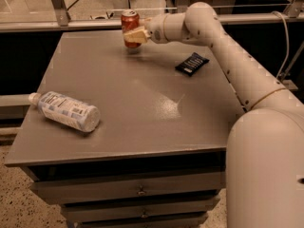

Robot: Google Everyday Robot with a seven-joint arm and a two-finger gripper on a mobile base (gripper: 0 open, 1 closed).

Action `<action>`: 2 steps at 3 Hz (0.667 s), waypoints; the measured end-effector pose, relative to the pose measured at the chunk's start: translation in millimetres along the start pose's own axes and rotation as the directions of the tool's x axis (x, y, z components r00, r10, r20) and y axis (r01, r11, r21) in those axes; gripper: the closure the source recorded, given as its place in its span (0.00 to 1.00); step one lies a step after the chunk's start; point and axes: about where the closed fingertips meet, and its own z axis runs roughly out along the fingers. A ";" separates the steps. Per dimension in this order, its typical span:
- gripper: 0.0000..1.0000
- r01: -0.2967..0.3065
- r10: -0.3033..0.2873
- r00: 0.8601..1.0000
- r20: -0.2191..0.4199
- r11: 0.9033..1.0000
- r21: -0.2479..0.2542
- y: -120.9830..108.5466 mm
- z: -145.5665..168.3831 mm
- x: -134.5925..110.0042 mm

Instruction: Knock coke can over

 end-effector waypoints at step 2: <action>1.00 0.329 -0.366 0.917 -0.159 0.919 -0.218 55.3 -66.7 -2.4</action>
Offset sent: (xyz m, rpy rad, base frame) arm -0.1516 -0.0639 0.0229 -0.8233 -0.2784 0.5122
